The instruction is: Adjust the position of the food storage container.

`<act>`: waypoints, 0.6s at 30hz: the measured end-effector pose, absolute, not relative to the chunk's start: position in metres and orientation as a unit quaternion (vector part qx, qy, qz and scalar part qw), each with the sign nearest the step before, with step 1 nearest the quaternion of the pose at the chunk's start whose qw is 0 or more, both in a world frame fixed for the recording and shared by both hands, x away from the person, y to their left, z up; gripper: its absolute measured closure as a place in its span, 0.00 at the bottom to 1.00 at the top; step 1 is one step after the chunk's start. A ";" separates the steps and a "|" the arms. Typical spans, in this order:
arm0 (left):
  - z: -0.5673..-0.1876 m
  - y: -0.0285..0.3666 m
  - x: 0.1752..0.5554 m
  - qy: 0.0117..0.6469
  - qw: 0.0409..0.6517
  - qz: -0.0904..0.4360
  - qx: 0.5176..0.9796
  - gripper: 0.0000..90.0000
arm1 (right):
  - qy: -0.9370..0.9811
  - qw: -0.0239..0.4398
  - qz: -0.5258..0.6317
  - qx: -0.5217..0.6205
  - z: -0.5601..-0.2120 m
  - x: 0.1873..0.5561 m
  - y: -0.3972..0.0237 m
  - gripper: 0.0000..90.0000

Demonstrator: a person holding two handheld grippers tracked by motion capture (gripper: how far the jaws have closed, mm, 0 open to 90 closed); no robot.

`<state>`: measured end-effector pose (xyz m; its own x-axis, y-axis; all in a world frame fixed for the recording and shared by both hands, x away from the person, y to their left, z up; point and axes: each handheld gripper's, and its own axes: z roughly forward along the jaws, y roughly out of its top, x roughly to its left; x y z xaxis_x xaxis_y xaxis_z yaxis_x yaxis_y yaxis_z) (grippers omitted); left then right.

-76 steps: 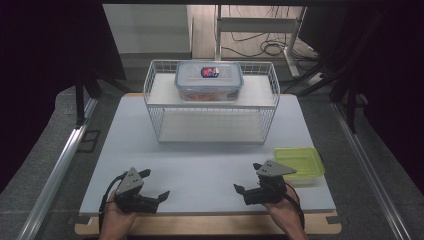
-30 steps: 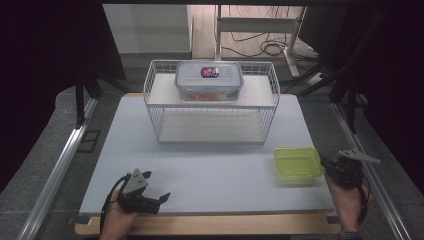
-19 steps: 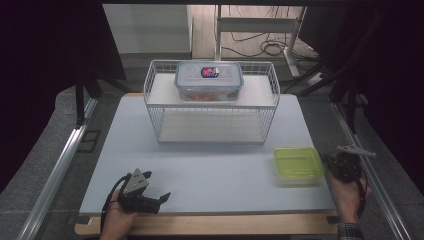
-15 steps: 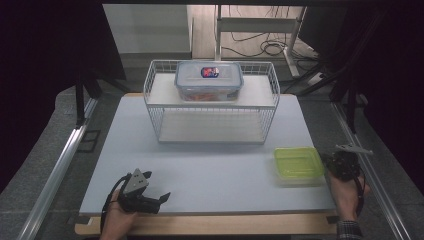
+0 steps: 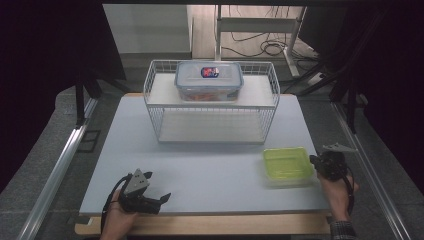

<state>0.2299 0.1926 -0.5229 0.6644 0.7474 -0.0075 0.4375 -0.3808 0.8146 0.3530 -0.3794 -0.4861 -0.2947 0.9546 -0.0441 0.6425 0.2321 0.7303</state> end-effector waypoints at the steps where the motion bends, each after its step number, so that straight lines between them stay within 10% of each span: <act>1: -0.523 0.192 0.230 0.365 0.419 0.185 0.810 0.05 | 0.746 0.250 0.309 0.535 -0.486 0.352 -0.377 0.99; 18: -0.523 0.191 0.229 0.360 0.414 0.185 0.815 0.05 | 0.771 0.221 0.314 0.509 -0.487 0.342 -0.341 0.99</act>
<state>0.2294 0.1906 -0.5233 0.6720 0.7406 0.0031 0.4345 -0.3976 0.8081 0.3421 -0.3412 -0.4874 -0.3851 0.9226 -0.0207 0.6454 0.2853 0.7085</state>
